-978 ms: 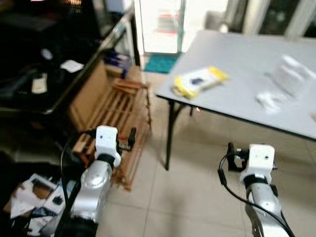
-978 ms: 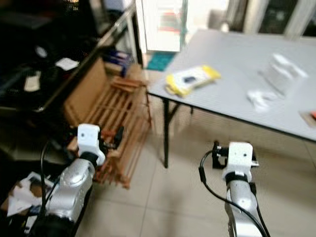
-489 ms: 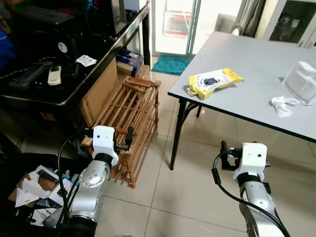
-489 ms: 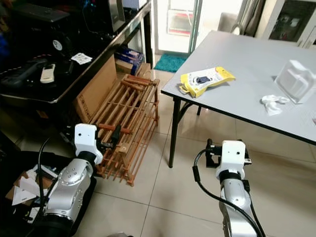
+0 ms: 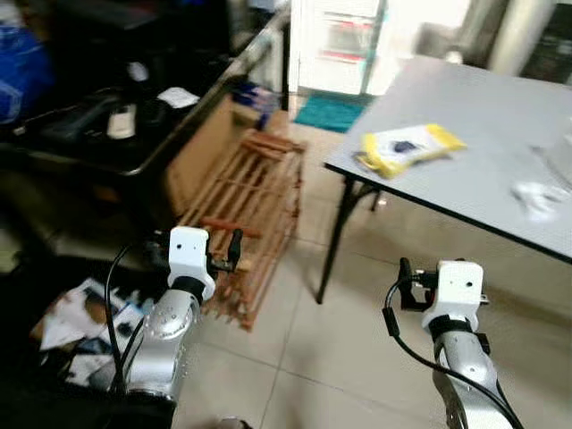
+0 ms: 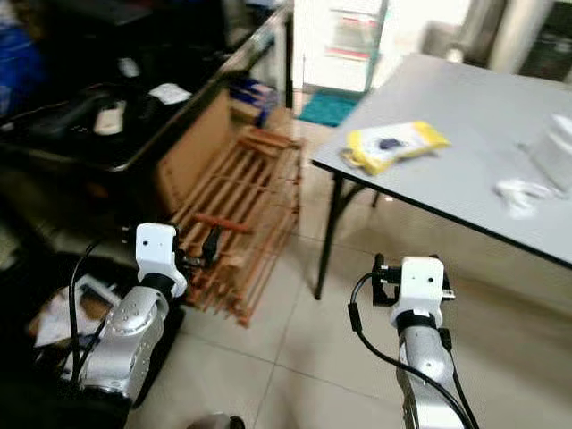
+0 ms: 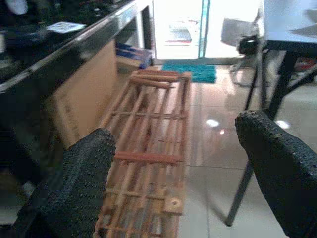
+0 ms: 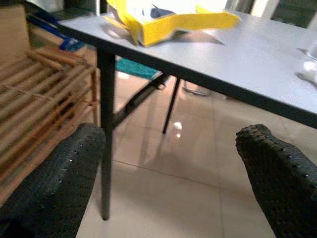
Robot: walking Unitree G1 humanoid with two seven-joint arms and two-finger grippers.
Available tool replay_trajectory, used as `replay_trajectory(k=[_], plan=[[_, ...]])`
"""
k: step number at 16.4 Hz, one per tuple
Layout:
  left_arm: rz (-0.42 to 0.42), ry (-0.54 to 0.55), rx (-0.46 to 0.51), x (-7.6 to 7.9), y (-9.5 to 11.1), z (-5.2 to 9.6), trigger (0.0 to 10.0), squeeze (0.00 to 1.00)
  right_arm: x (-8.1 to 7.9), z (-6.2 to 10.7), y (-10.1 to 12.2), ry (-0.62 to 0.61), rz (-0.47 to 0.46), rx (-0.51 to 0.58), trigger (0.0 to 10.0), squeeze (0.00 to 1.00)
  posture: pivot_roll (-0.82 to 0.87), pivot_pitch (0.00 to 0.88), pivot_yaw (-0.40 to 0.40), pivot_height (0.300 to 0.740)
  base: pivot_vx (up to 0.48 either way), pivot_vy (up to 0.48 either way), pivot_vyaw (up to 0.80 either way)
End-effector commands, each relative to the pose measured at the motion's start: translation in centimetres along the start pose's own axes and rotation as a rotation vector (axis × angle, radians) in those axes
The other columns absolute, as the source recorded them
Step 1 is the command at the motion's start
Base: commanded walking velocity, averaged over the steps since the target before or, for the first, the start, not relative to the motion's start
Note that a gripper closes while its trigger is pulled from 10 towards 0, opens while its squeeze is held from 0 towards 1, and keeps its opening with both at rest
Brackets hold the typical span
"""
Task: Picking trash to rubbish bin
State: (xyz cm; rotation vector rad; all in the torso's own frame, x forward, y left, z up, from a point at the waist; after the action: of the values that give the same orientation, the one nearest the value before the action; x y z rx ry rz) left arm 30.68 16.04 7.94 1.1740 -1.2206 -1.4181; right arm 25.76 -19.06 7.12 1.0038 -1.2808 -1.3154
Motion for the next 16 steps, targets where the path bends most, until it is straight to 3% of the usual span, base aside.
replay_trajectory(k=[1,16], plan=[[-0.008,-0.008,0.007,0.12,0.18,-0.02,10.0,0.00,0.29,0.15,-0.17,-0.007,0.001,-0.003,10.0,0.00,-0.07,0.076,0.027,0.740,0.277,0.000,0.00],[-0.038,-0.020,0.008,0.25,0.02,0.26,10.0,0.00,0.16,0.28,-0.18,-0.001,0.008,0.000,10.0,0.00,-0.06,0.081,0.022,0.740,0.432,0.000,0.00]])
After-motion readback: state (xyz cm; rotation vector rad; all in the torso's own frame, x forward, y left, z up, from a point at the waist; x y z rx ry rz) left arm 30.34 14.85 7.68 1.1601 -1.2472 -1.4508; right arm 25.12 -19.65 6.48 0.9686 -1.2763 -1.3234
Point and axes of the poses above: a point about 5 cm out from each wrist's last joint towards the gripper, its own z axis pointing back from the gripper into the wrist, its own y axis along the axis of the wrist's last joint, x = y × z, the point moved 1 cm from there along -z, pointing out of the wrist towards the gripper, and after that the axes turned 3 degrees about -z, right-handed, at the moved point
